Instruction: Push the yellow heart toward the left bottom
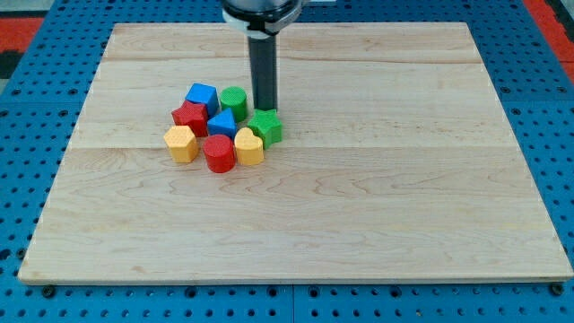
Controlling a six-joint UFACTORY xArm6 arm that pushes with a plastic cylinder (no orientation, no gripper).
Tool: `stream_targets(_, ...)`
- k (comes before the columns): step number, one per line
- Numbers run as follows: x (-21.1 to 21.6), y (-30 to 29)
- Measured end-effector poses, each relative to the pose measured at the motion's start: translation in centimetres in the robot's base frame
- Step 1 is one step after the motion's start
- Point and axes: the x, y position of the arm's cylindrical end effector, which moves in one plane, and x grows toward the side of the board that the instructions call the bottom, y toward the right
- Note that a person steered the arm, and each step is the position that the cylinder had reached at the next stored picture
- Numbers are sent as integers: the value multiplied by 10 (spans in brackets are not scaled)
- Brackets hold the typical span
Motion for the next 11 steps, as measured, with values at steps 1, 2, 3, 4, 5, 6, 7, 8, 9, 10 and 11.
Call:
stream_targets(1, 27, -10)
stream_targets(2, 33, -25)
stream_targets(3, 31, 4)
stream_targets(4, 47, 54)
stream_targets(5, 80, 39)
stream_targets(6, 81, 11)
stream_targets(7, 99, -11)
stream_targets(8, 117, -70)
stream_targets(9, 127, -121)
stream_targets(10, 132, -53)
stream_targets(11, 85, 40)
